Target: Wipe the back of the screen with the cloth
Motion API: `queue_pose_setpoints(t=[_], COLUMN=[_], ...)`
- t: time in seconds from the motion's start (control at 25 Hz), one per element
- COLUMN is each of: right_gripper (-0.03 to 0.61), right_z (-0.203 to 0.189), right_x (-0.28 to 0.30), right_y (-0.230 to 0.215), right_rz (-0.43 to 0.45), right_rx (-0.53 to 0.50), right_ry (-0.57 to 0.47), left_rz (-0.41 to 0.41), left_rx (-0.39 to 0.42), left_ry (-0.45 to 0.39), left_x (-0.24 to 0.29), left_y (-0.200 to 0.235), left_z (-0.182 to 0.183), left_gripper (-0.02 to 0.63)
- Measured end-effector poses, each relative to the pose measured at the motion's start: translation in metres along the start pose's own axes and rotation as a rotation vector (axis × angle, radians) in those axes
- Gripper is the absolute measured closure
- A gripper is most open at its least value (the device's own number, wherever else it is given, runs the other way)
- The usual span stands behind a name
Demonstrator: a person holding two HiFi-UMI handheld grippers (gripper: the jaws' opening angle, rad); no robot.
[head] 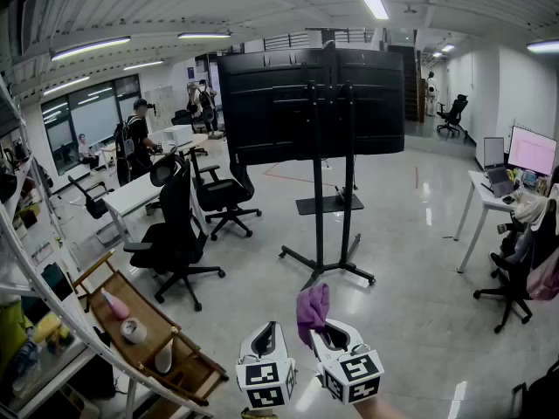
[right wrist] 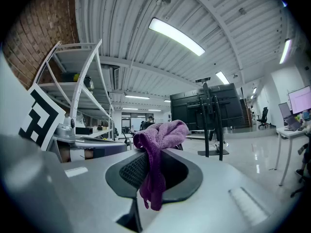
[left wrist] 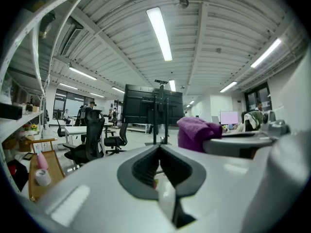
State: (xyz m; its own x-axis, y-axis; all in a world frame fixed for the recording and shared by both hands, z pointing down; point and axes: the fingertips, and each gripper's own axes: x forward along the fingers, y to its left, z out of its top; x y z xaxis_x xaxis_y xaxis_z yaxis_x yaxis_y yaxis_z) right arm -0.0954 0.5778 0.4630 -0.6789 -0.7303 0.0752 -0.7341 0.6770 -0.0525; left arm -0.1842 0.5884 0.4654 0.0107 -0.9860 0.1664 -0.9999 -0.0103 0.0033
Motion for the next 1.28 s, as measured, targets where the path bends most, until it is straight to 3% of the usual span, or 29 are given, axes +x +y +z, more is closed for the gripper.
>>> queue_pose_setpoints(t=[0.36, 0.64, 1.28], right_gripper=[0.520, 0.520, 0.520], right_z=[0.000, 0.023, 0.130], right_x=[0.020, 0.078, 0.376], right_y=[-0.004, -0.040, -0.218], right_rz=[-0.036, -0.040, -0.005], right_rx=[-0.019, -0.054, -0.132], right_ry=[0.015, 0.001, -0.084], left_rz=[-0.025, -0.026, 0.074], left_rx=[-0.003, -0.026, 0.002], left_ry=[0.011, 0.015, -0.039], left_x=[0.024, 0.088, 0.408], left_y=[0.015, 0.038, 0.128], left_z=[0.003, 0.028, 0.155], left_gripper=[0.606, 0.606, 0.606])
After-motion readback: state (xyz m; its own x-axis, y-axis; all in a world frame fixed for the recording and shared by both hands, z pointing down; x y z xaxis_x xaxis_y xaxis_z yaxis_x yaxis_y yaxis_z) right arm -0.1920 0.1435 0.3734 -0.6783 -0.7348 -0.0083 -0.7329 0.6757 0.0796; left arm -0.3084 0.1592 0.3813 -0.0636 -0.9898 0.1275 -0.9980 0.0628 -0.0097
